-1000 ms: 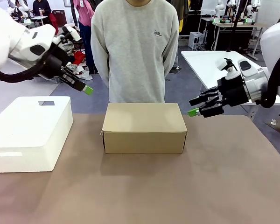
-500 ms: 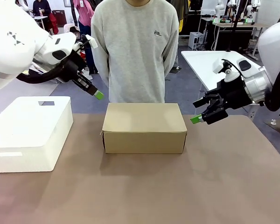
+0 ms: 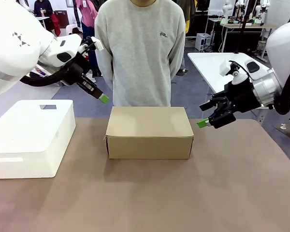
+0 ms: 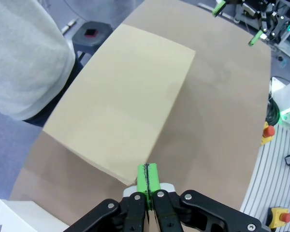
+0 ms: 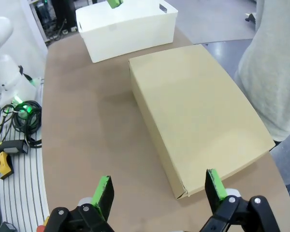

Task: Pack the shoes into the box.
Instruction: Press down on the lid of the Shoes Box.

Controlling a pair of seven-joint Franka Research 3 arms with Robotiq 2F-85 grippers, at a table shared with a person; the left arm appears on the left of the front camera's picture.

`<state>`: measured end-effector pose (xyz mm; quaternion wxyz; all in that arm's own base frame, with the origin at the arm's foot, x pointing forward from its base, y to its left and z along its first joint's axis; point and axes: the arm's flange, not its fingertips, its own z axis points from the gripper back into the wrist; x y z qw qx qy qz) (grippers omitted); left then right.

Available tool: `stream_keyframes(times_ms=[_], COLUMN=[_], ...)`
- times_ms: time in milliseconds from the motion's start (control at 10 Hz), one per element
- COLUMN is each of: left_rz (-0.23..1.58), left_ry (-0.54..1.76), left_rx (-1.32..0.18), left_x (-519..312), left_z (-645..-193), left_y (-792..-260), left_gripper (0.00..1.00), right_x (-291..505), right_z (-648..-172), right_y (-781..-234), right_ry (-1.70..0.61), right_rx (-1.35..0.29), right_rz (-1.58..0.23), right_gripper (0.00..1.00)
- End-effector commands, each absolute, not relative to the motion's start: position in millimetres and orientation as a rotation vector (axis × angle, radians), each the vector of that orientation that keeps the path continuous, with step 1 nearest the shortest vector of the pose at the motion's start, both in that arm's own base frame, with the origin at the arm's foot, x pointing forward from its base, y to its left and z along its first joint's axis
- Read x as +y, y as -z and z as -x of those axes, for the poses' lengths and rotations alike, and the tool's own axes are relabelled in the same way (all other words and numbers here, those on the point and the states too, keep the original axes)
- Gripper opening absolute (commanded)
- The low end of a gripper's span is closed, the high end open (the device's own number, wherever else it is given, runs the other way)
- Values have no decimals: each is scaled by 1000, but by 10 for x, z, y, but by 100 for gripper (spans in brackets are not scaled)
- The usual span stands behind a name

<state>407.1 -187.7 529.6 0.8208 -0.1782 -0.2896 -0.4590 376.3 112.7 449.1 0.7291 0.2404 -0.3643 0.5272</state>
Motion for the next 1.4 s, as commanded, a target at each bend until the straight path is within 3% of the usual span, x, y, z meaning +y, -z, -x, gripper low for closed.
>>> stream_keyframes(times_ms=[0,400,900,1300], left_rz=[382,341,324,321], left_ry=[972,820,768,738], left_rx=[-617,-593,-479,-441], left_x=[-1860,-2193,-2650,-2952], left_z=[-4043,-4316,-4710,-4970], left_y=[-5296,-5258,-5109,-4920], left_gripper=[0,0,0,0], right_x=[1133,1315,1372,1352], right_z=[-3761,-3584,-3331,-3221], right_y=[-4492,-4851,-5121,-5165], right_ry=[-1163,-899,-850,-813], right_rx=[-802,-797,-752,-870], right_rz=[-528,-401,-273,-227], right_gripper=[100,100,100,100])
